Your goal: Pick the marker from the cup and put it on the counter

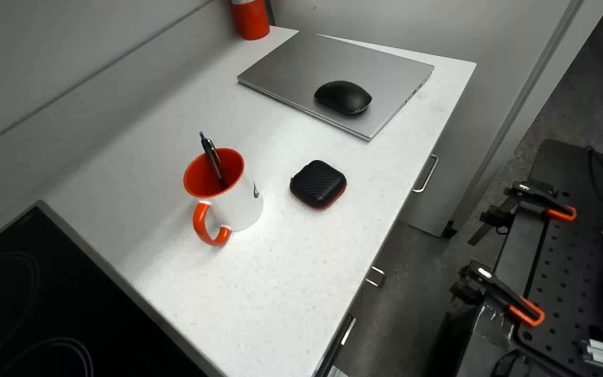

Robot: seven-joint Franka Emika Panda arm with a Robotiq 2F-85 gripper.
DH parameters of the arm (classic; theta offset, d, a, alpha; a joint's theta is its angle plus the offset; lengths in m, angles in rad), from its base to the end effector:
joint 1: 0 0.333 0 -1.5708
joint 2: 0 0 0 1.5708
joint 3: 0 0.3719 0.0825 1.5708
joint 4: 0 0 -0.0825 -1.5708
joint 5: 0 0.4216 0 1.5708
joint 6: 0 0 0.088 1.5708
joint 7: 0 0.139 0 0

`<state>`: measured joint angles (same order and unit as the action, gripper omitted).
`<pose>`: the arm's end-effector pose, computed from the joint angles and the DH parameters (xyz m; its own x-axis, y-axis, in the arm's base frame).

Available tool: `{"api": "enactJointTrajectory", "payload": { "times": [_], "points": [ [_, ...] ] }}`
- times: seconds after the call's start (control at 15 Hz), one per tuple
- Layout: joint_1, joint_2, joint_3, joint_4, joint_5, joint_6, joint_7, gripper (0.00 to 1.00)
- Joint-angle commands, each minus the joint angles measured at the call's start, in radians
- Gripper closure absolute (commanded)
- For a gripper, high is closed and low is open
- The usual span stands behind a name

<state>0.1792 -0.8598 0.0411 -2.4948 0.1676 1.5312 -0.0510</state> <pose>0.2594 0.0853 0.5472 0.9618 0.2561 -0.0966 0.2415 -0.9601 -0.1408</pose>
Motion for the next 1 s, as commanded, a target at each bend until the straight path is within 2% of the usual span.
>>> {"api": "enactJointTrajectory", "payload": {
  "times": [0.0,0.2,0.33,0.67,0.93],
  "points": [
    [-0.021,0.002,0.014,0.003,0.009,-0.004,-0.012,0.0],
    [-0.018,0.006,0.009,-0.002,0.017,0.026,-0.025,0.0],
    [-0.018,0.031,-0.003,-0.009,0.038,0.121,-0.041,0.0],
    [-0.003,0.186,-0.036,-0.005,0.142,0.452,-0.093,0.0],
    [-0.002,0.321,-0.044,0.031,0.157,0.583,-0.1,0.0]
  ]
}}
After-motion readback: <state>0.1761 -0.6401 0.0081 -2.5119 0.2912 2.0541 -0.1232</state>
